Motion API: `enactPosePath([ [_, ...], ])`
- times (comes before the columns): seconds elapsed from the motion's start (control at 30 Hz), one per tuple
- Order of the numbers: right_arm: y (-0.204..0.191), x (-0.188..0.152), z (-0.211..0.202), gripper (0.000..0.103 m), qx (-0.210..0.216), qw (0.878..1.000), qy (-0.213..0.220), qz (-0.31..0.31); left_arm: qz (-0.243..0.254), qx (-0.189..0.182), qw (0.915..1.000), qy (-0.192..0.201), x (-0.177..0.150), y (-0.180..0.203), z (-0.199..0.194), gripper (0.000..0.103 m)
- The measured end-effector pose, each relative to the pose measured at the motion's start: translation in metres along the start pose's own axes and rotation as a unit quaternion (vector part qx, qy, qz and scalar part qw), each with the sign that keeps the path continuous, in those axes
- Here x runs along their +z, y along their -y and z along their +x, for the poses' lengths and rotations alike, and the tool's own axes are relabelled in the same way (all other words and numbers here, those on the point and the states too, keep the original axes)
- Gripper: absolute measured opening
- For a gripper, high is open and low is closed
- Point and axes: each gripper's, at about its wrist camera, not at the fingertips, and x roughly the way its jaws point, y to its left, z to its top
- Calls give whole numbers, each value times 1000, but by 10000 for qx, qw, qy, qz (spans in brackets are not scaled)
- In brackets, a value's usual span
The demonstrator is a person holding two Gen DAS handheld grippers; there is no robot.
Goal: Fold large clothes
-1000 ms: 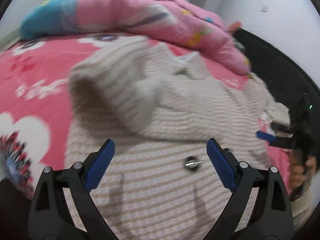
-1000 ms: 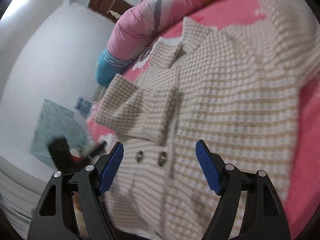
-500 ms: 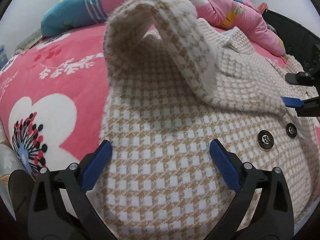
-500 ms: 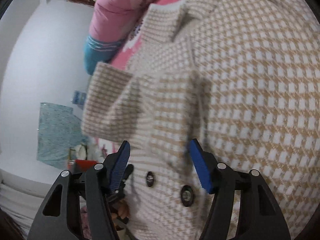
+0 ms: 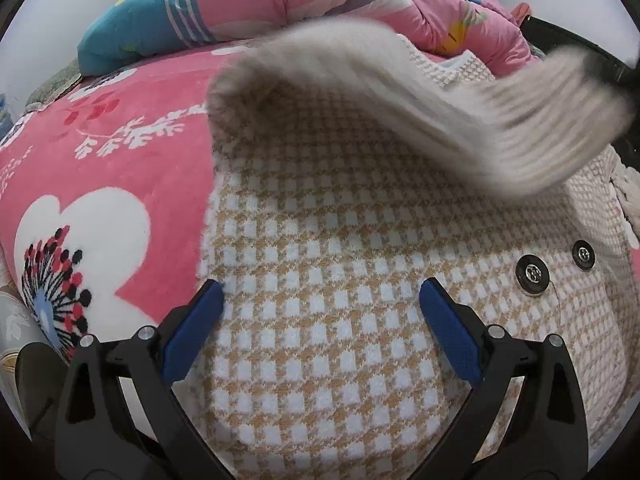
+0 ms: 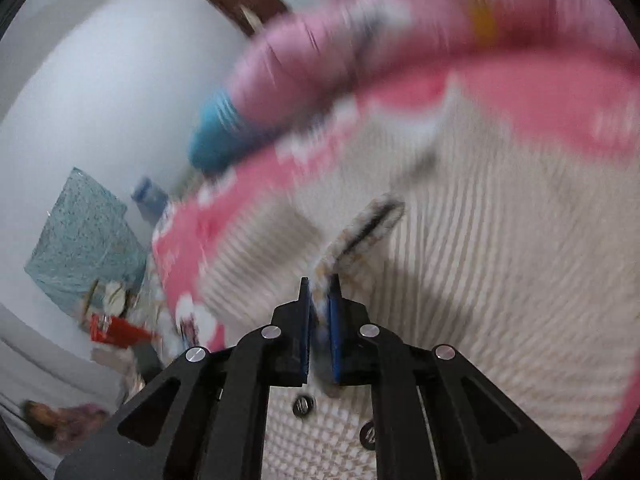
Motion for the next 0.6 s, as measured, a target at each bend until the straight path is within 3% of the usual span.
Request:
enactPosePath([
  [0.13, 13, 15, -49, 8, -410, 9979, 492, -90, 0, 14, 10000, 1, -1, 1, -1, 95],
  [0.33, 70, -1, -21, 8, -1101, 9935, -123, 265, -11, 27, 10000, -18, -2, 1, -1, 95],
  [0.47, 71, 14, -43, 8, -967, 9948, 252, 193, -16, 14, 10000, -40, -2, 0, -3, 95],
  [0.6, 76, 13, -31, 8, -1372, 9904, 166, -36, -19, 19, 10000, -15, -3, -1, -4, 95],
])
